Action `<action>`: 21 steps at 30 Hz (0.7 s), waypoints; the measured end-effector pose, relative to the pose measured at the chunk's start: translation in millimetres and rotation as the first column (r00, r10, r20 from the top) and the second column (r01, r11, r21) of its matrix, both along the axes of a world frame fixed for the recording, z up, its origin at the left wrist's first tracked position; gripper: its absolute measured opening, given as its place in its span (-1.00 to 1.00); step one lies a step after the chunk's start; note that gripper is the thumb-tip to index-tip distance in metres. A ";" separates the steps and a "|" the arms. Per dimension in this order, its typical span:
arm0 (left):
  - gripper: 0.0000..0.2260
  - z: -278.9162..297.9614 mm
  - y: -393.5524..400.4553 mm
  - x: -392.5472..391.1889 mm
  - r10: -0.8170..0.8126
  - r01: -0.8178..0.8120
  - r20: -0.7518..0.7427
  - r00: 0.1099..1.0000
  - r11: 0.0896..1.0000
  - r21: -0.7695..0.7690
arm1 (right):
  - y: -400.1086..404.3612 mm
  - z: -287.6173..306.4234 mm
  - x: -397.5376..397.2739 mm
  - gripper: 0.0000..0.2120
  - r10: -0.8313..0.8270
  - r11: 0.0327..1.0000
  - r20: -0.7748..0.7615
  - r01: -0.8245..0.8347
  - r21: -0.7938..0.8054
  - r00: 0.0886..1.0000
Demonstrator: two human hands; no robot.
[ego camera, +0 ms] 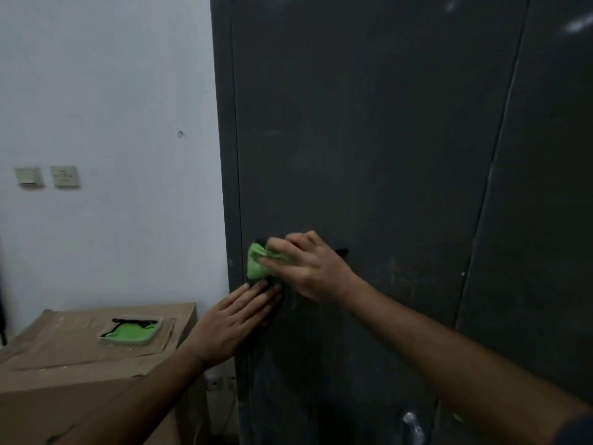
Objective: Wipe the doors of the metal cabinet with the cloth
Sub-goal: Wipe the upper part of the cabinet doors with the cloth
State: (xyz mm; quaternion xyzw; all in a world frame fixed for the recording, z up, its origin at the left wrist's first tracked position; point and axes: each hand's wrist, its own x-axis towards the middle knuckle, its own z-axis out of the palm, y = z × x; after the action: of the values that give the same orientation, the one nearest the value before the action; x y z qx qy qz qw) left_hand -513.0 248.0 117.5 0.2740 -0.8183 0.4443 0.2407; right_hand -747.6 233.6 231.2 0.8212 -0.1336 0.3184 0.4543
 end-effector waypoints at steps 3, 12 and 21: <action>-0.51 0.0 1.5 2.4 0.056 -0.058 0.022 0.998 0.996 0.066 | -5.2 35.1 -41.6 -0.65 -0.029 0.998 0.009 0.029 -0.061 1.000; -0.58 -9.2 6.7 -7.7 0.062 -0.063 0.005 0.998 0.997 0.047 | 9.2 6.9 46.8 -0.55 -0.056 0.997 0.068 0.052 0.060 0.996; -0.52 -10.5 13.5 -9.0 0.069 -0.069 0.006 0.998 0.995 0.077 | -3.6 40.5 59.7 -0.61 -0.012 0.991 0.430 -0.046 0.125 0.903</action>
State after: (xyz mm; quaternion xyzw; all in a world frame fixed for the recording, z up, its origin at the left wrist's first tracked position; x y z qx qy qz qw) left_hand -522.0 261.5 107.0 0.3104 -0.8253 0.4210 0.2129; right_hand -687.8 230.0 271.8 0.7602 -0.2441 0.4859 0.3555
